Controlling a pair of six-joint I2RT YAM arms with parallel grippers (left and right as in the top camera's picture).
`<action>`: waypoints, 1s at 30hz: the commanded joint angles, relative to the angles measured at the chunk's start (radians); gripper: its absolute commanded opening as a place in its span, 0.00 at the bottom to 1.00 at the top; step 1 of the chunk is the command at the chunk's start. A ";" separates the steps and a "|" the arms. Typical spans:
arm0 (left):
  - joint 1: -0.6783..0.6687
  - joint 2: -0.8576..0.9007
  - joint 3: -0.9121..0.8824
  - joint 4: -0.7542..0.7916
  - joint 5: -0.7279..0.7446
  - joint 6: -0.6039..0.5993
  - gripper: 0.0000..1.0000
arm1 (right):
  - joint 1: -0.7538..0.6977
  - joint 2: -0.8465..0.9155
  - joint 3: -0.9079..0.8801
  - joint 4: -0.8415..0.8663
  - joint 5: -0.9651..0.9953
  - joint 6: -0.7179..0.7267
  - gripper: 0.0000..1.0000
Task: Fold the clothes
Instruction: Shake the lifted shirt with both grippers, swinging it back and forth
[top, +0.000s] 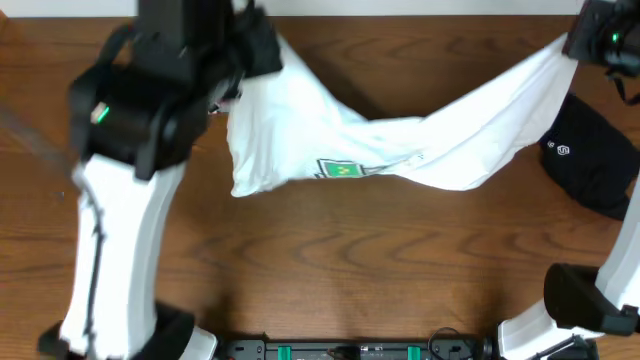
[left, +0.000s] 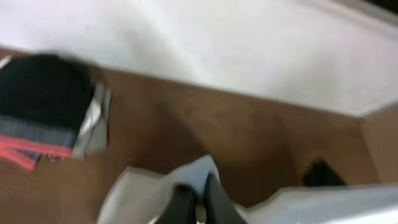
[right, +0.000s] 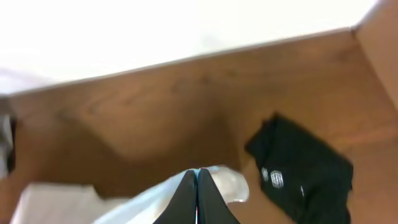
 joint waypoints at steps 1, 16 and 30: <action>0.043 0.107 0.005 0.102 -0.025 0.038 0.06 | 0.006 0.090 0.013 0.089 -0.004 -0.007 0.01; 0.089 0.121 0.133 0.385 -0.063 0.163 0.06 | 0.005 0.084 0.129 0.294 -0.003 -0.004 0.01; -0.061 -0.119 0.136 -0.366 -0.053 -0.008 0.06 | 0.008 -0.096 0.146 -0.304 -0.003 -0.003 0.01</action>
